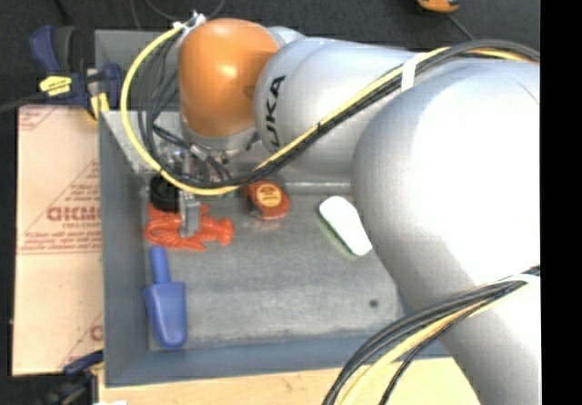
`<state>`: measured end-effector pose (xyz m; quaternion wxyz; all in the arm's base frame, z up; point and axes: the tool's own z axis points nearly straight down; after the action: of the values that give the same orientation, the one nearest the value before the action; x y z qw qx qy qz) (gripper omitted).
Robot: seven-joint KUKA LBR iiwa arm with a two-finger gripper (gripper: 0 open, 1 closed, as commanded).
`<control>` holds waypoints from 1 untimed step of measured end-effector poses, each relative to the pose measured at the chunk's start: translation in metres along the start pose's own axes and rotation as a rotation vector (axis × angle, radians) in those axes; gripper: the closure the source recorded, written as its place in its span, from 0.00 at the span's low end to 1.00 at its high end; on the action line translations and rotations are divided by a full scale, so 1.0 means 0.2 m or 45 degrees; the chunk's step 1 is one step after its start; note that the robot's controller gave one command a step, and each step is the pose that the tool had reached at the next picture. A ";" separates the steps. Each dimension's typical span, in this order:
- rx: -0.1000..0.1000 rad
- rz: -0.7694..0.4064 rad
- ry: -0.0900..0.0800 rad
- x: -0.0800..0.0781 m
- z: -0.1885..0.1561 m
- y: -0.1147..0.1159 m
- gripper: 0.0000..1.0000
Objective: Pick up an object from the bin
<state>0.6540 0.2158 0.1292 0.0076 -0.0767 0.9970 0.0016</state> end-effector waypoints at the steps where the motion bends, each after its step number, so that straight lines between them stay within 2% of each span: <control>1: 0.001 -0.197 0.013 0.05 0.18 -0.01 0.00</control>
Offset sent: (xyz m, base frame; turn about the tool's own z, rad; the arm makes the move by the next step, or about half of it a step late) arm -0.0066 -0.0049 -0.0555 -0.4327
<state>0.6455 0.2124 0.0933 0.0028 -0.1534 0.9882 0.0002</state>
